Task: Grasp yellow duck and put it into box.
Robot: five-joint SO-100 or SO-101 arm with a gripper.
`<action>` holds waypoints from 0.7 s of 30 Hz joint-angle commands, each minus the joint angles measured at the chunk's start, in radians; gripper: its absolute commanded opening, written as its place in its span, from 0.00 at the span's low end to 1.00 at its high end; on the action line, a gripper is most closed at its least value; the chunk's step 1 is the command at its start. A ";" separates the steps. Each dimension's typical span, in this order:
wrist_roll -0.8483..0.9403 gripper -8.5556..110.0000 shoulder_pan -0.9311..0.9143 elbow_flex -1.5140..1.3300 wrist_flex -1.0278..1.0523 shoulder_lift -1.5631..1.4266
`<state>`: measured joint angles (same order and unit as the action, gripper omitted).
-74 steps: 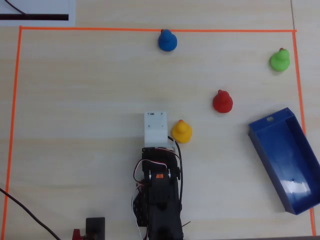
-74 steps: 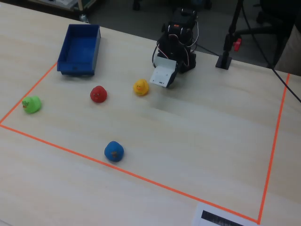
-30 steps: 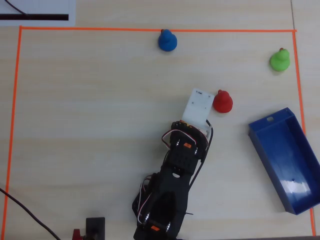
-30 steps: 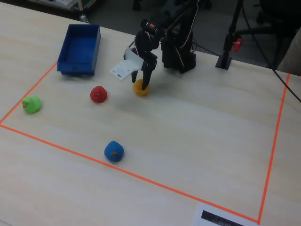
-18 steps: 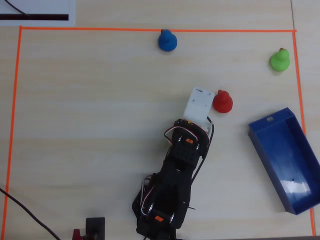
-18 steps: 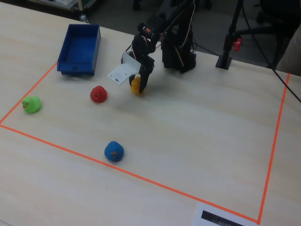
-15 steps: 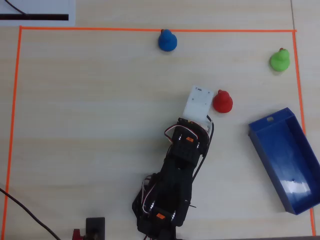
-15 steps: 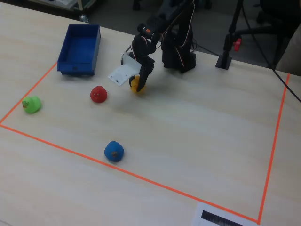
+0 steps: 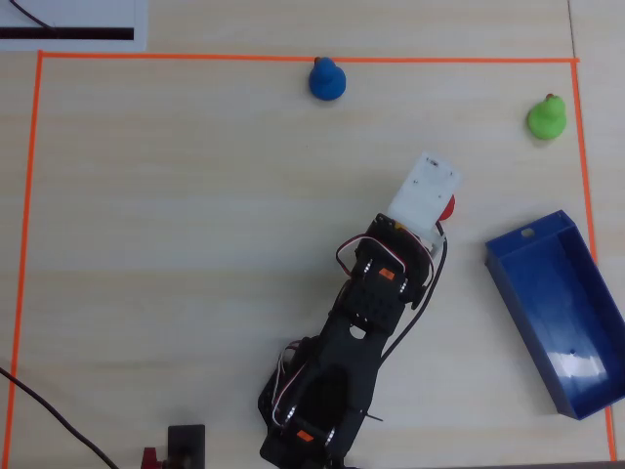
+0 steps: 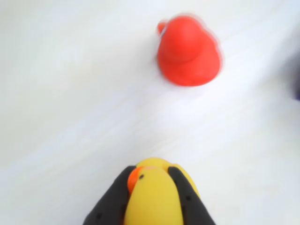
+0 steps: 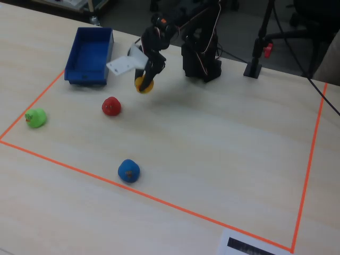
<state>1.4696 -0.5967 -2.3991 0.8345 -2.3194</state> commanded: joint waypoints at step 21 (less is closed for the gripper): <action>-0.121 0.07 -0.503 1.026 0.169 0.749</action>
<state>1.3545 -1.0477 -1.5018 1.0002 -1.6183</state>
